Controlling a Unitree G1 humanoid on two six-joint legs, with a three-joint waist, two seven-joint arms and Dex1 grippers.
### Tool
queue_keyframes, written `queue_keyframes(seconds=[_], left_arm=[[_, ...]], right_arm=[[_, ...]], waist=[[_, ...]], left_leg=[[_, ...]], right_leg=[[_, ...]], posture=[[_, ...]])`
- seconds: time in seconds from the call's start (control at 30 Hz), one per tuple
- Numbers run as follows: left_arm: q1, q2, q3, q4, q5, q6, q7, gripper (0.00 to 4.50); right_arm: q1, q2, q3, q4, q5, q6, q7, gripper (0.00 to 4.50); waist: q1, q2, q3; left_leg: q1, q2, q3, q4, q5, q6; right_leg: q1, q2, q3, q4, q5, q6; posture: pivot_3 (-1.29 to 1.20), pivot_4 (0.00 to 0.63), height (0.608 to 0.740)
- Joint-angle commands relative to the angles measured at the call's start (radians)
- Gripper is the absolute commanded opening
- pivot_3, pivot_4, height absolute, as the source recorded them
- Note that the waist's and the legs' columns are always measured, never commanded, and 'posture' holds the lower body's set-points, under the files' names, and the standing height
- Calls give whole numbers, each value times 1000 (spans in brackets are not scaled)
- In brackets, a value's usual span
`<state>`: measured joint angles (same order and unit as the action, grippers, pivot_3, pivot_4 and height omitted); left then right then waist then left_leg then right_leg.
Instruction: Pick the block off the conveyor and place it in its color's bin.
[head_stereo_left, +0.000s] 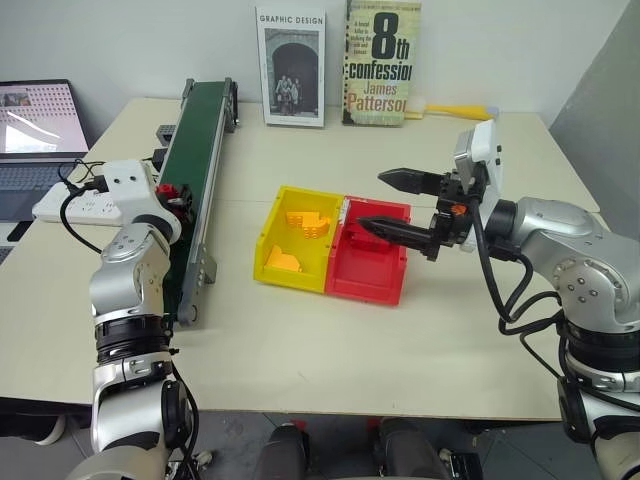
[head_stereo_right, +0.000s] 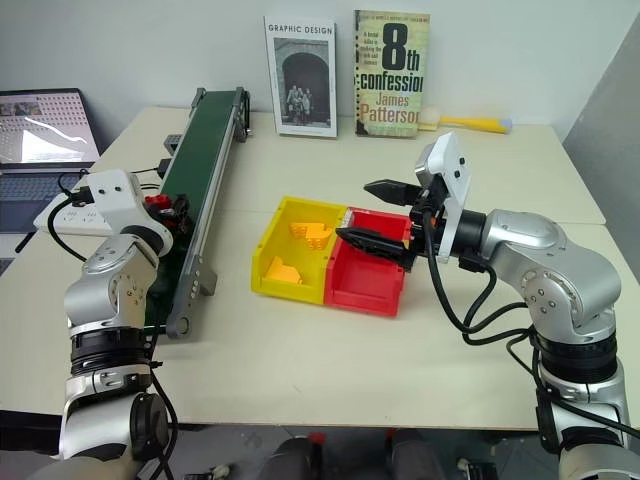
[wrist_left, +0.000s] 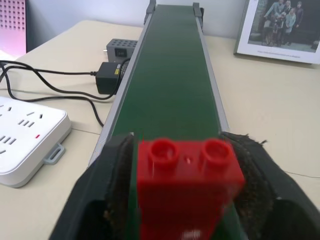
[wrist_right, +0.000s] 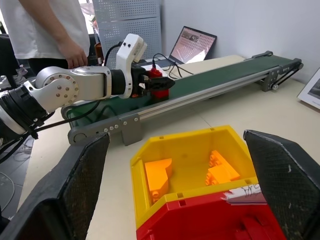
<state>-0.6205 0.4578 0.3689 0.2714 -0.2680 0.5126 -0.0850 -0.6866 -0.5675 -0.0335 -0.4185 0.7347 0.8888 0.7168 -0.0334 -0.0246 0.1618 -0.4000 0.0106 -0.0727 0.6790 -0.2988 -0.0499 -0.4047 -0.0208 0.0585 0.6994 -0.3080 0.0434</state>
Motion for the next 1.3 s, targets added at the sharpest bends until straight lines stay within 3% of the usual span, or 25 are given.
queue_keyframes(seconds=[0.03,0.07,0.3,0.43,0.7,0.83,1.0,1.07,1.3], left_arm=[[10,5,24,-71,-14,12,11,1714],[12,7,27,-76,-17,15,12,1525],[-36,49,-13,-106,-32,43,-64,1521],[-140,64,-146,-132,-61,73,-249,1521],[-293,-46,-441,-125,-122,71,-673,1521],[-299,-98,-582,-82,-83,3,-832,1521],[-301,-123,-672,16,-16,-111,-954,1521],[-314,-136,-674,58,-2,-144,-974,2229],[-350,-157,-648,153,36,-211,-1006,3675]], right_arm=[[-20,-6,-21,-20,20,-12,1,4500],[-20,-6,-20,-19,18,-14,2,4500],[1,-32,-36,-45,1,-4,-26,4500],[46,-120,-34,-96,-37,9,-31,4500],[204,-242,-103,-237,-51,78,-111,4500],[290,-252,-168,-319,-12,131,-165,4500],[354,-220,-214,-388,17,173,-245,4500],[372,-208,-227,-403,20,181,-272,4500],[402,-203,-255,-414,34,183,-306,4500]], waist=[[0,0,0],[0,0,0],[1,0,0],[9,0,0],[24,1,0],[6,1,1],[-3,2,1],[-1,2,1],[4,2,1]], left_leg=[[0,0,0,0,0,0],[0,0,0,0,0,0],[0,0,0,0,0,0],[-2,-1,-2,0,0,0],[-4,-3,-5,0,1,-1],[-4,-4,-5,0,1,-1],[-2,-4,-4,0,-1,2],[-1,-4,-5,0,-1,4],[0,-9,-8,0,0,5]], right_leg=[[0,0,0,0,0,0],[0,0,0,0,0,0],[0,0,0,0,0,0],[0,0,-3,-1,0,0],[3,0,-11,-5,0,0],[3,2,-11,-5,0,0],[4,4,-10,-2,0,-1],[6,4,-11,-2,0,-1],[10,2,-13,-4,-1,-1]], posture=[[0,150,740],[0,150,740],[0,150,740],[0,150,740],[0,150,740],[0,150,740],[0,150,740],[0,150,740],[0,150,740]])
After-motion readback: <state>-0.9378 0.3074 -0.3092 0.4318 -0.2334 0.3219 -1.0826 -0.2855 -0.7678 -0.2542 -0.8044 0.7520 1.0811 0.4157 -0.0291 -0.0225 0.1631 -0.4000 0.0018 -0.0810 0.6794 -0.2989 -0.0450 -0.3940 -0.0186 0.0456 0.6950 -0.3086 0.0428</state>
